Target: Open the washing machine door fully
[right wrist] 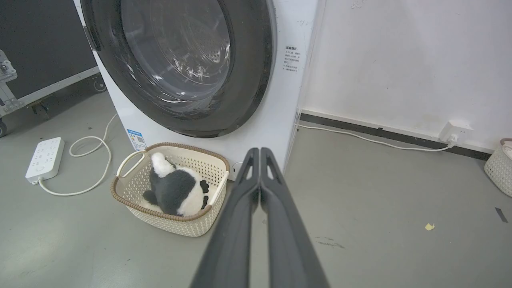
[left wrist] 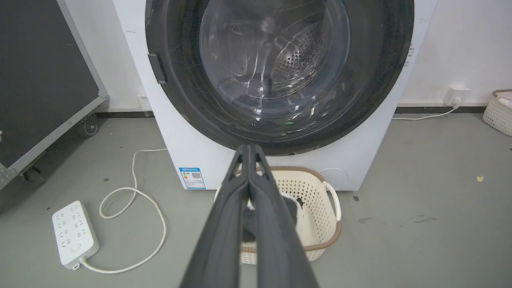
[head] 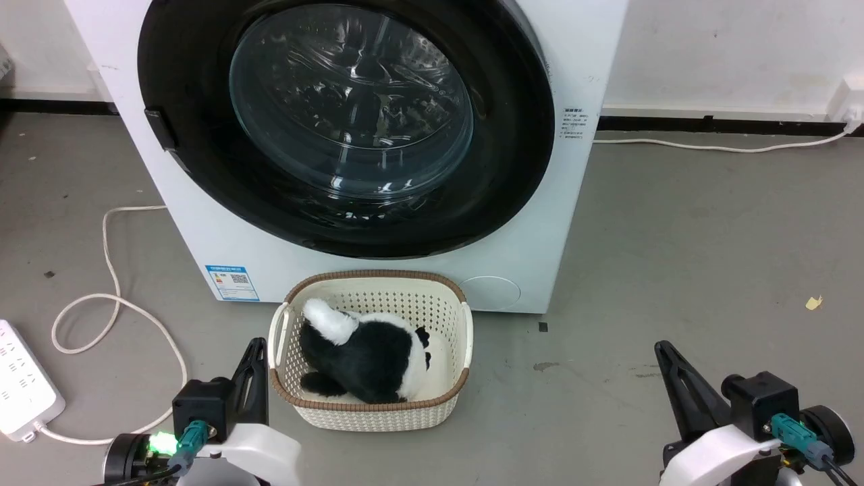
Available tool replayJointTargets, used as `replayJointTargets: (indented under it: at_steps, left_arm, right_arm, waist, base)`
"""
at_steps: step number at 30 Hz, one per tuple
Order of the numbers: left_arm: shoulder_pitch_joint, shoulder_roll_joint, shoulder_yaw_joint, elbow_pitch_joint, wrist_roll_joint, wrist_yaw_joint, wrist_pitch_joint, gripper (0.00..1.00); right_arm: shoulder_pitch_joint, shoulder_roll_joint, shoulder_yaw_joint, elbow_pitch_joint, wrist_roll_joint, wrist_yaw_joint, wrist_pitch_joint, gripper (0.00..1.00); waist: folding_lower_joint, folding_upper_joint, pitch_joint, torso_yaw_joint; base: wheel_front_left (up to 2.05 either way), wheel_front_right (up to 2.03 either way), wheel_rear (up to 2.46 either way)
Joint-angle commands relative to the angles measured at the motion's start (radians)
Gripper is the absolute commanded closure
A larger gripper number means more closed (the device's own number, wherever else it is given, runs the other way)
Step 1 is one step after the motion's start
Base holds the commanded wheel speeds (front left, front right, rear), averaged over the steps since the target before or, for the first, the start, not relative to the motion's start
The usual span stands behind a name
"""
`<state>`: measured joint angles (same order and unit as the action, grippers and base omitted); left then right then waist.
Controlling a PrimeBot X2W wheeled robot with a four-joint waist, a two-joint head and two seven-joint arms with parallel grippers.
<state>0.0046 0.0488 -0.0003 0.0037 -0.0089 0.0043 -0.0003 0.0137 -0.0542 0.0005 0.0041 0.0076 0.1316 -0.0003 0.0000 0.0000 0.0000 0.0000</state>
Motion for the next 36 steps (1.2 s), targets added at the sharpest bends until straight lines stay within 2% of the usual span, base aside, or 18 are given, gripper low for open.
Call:
replayJointTargets:
  at_steps: [1,35,36]
  left_arm:
    - [-0.005,0.001,0.0,-0.004,0.009,-0.004,0.0,1.0]
    - [-0.005,0.001,0.0,-0.004,0.009,-0.004,0.0,1.0]
    - [0.0,0.0,0.0,0.0,-0.001,0.0,0.0,0.0]
  right_arm:
    - [-0.014,0.004,0.0,-0.004,-0.008,-0.001,0.0,1.0]
    - [-0.014,0.004,0.0,-0.004,-0.008,-0.001,0.0,1.0]
    - [0.0,0.0,0.0,0.0,0.001,0.0,0.0,0.0]
  waist:
    - [0.0,0.0,0.0,0.0]
    - [0.0,0.0,0.0,0.0]
    - [0.0,0.0,0.0,0.0]
  base:
    - [0.0,0.0,0.0]
    - [0.0,0.0,0.0]
    - [0.0,0.0,0.0]
